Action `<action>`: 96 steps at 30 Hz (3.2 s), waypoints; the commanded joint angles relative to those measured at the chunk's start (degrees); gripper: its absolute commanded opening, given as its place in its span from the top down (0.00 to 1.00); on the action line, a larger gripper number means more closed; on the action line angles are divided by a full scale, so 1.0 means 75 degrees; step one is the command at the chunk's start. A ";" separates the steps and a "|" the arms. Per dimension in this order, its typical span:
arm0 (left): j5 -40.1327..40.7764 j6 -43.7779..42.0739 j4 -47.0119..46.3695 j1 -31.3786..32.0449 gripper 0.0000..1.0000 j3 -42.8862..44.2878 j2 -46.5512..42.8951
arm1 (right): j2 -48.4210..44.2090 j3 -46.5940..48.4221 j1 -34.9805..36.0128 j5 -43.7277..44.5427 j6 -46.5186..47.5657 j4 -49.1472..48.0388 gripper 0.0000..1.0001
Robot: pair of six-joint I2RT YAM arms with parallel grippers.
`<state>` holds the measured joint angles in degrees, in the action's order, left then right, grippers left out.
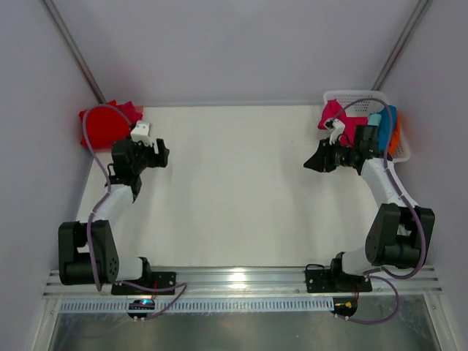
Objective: Fold and stack the t-shirts
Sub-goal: Grab the tshirt from the pile
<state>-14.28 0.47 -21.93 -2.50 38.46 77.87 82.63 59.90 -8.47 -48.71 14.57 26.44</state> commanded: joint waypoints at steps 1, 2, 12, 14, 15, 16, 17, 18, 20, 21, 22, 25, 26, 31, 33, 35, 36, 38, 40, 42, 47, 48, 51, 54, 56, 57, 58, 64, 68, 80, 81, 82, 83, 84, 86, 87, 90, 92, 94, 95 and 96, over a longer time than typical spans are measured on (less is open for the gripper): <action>-0.1511 -0.0427 0.2673 -0.0018 0.28 0.1302 -0.0573 | -0.0002 -0.0017 -0.0019 -0.1012 0.0598 0.0400 0.82; -0.2132 -0.0403 0.3873 -0.0018 0.32 0.2118 -0.0620 | 0.0021 -0.0087 -0.0019 -0.1296 0.0682 0.0459 0.92; -0.5570 0.1881 0.4602 0.0240 0.60 0.3779 -0.0901 | 0.1428 0.0334 -0.0171 -0.2176 0.0098 0.1000 0.24; -0.5585 0.1837 0.4588 0.0252 0.29 0.3755 -0.1030 | 0.1405 0.0206 -0.0253 -0.2317 0.0097 0.0917 0.11; -0.5514 0.1673 0.4647 0.0252 0.31 0.3732 -0.1088 | 0.1335 0.0158 -0.0277 -0.2388 0.0213 0.0847 0.13; -0.5107 0.1231 0.4926 0.0484 0.60 0.3732 -0.1170 | 0.1149 0.0112 -0.0289 -0.2470 0.0307 0.0777 0.22; -0.4767 0.1145 0.4998 0.0498 0.80 0.3697 -0.1218 | 0.1008 -0.0028 -0.0289 -0.2517 0.0354 0.0695 0.44; -0.4508 0.1121 0.5057 0.0509 1.00 0.3592 -0.1253 | 0.0878 -0.0111 -0.0277 -0.2413 0.0122 0.0288 0.96; -0.4516 0.1133 0.5081 0.0510 1.00 0.3498 -0.1288 | 0.0528 -0.0205 -0.0277 -0.2132 -0.0020 0.0073 0.97; -0.4599 0.1133 0.5069 0.0521 1.00 0.3451 -0.1288 | 0.0421 -0.0217 -0.0289 -0.1887 -0.0078 0.0015 0.97; -0.4634 0.1156 0.5092 0.0510 0.91 0.3381 -0.1288 | 0.0339 -0.0252 -0.0277 -0.1734 -0.0241 -0.0125 0.97; -0.4133 0.1051 0.5197 0.0521 0.27 0.3345 -0.1300 | -0.0141 -0.0416 -0.0289 -0.1241 -0.0629 -0.0559 0.67; -0.3864 0.1039 0.5267 0.0533 0.07 0.3368 -0.1277 | -0.0618 -0.0648 -0.0277 -0.1182 -0.0653 -0.0722 0.01; -0.2314 0.1343 0.5456 0.0521 0.01 0.3497 -0.1241 | -0.2881 -0.2008 -0.0242 0.1188 -0.1295 -0.3065 0.01; -0.2466 0.1111 0.5572 0.0533 0.01 0.3567 -0.1183 | -0.3467 -0.2197 -0.0254 0.1594 -0.1263 -0.3278 0.01; -0.2373 0.0921 0.5807 0.0533 0.01 0.3708 -0.1136 | -0.3587 -0.2267 -0.0254 0.2584 -0.1878 -0.3442 0.01; -0.2396 0.1003 0.5772 0.0521 0.01 0.3708 -0.1124 | -0.3553 -0.2198 -0.0254 0.2870 -0.1930 -0.3431 0.01; -0.2768 0.1249 0.5609 0.0533 0.01 0.3615 -0.1218 | -0.3063 -0.1697 -0.0288 0.2956 -0.2244 -0.2953 0.01; -0.2888 0.1331 0.5270 0.0521 0.03 0.3393 -0.1427 | -0.2385 -0.1565 -0.0510 0.2500 -0.2538 -0.2657 0.01; -0.2877 0.1601 0.4965 0.0533 0.08 0.3205 -0.1627 | -0.2077 -0.1810 -0.0523 0.2265 -0.2670 -0.3007 0.01; -0.2853 0.1368 0.4881 0.0521 0.11 0.2970 -0.2131 | -0.2192 -0.2266 -0.0535 0.2792 -0.1407 -0.3443 0.62; -0.2888 0.1344 0.4881 0.0521 0.18 0.2947 -0.2167 | -0.2263 -0.2314 -0.0535 0.2768 -0.0800 -0.3431 0.79; -0.3029 0.1273 0.4858 0.0521 0.63 0.2923 -0.2261 | -0.2451 -0.2128 -0.0570 0.2698 0.0035 -0.2847 0.97; -0.3029 0.1413 0.4835 0.0521 0.85 0.2935 -0.2238 | -0.2637 -0.2103 -0.0605 0.2500 0.0366 -0.2763 0.97; -0.3181 0.1496 0.4788 0.0521 0.70 0.2935 -0.2226 | -0.2674 -0.2268 -0.0617 0.2053 0.0261 -0.2926 0.65; -0.3239 0.1542 0.4765 0.0521 0.37 0.2923 -0.2226 | -0.2616 -0.2326 -0.0628 0.2018 0.0052 -0.2997 0.46; -0.3321 0.1566 0.4741 0.0521 0.18 0.2923 -0.2226 | -0.2545 -0.2222 -0.0629 0.1797 0.0061 -0.2951 0.32; -0.3627 0.1322 0.4588 0.0521 0.77 0.2713 -0.2296 | -0.1925 -0.1671 -0.0675 0.1409 0.0273 -0.2037 0.71; -0.3322 0.1215 0.4659 0.0498 0.93 0.2549 -0.2273 | -0.1666 -0.1635 -0.0769 0.1187 0.0061 -0.2013 0.97; -0.3346 0.0443 0.5136 0.0498 0.01 0.2628 -0.1501 | -0.0261 -0.0021 -0.0781 0.2146 0.0178 -0.1217 0.01; -0.3334 0.0116 0.5302 0.0509 0.01 0.2711 -0.1430 | 0.0077 0.0690 -0.0769 0.2332 0.0248 -0.1123 0.01; -0.3322 -0.0026 0.5477 0.0509 0.01 0.2817 -0.1336 | 0.0277 0.1103 -0.0758 0.2903 0.0272 -0.1041 0.01; -0.3276 -0.0109 0.5827 0.0498 0.01 0.3050 -0.1150 | 0.0546 0.1502 -0.0757 0.3233 0.0284 -0.0982 0.01; -0.3217 -0.0330 0.5958 0.0498 0.01 0.3145 -0.1055 | 0.1141 0.2503 -0.0757 0.3608 0.0284 -0.0877 0.01; -0.3158 -0.0449 0.6227 0.0509 0.01 0.3332 -0.0844 | 0.1718 0.3992 -0.0769 0.4418 0.0272 -0.0398 0.01; -0.3065 -0.0473 0.6276 0.0509 0.01 0.3356 -0.0797 | 0.2092 0.4373 -0.0769 0.4594 0.0296 -0.0106 0.01; -0.2889 -0.0625 0.6346 0.0509 0.01 0.3369 -0.0644 | 0.2202 0.4682 -0.0769 0.4573 0.0214 -0.0800 0.01; -0.2760 -0.0648 0.6323 0.0509 0.01 0.3368 -0.0562 | 0.2329 0.4681 -0.0769 0.4050 0.0155 -0.1087 0.01; -0.2643 -0.0695 0.6416 0.0509 0.01 0.3508 -0.0387 | 0.3042 0.5463 -0.0711 0.3637 0.0156 -0.0516 0.07; -0.2584 -0.0695 0.6463 0.0498 0.01 0.3590 -0.0328 | 0.3347 0.5838 -0.0676 0.3403 0.0271 -0.0177 0.08; -0.2526 -0.0695 0.6626 0.0509 0.01 0.3730 -0.0269 | 0.3675 0.6630 -0.0629 0.3366 0.0354 0.0523 0.11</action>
<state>-35.35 -3.14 25.41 1.39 62.61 74.83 104.38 100.09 -14.04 -20.12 16.38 22.98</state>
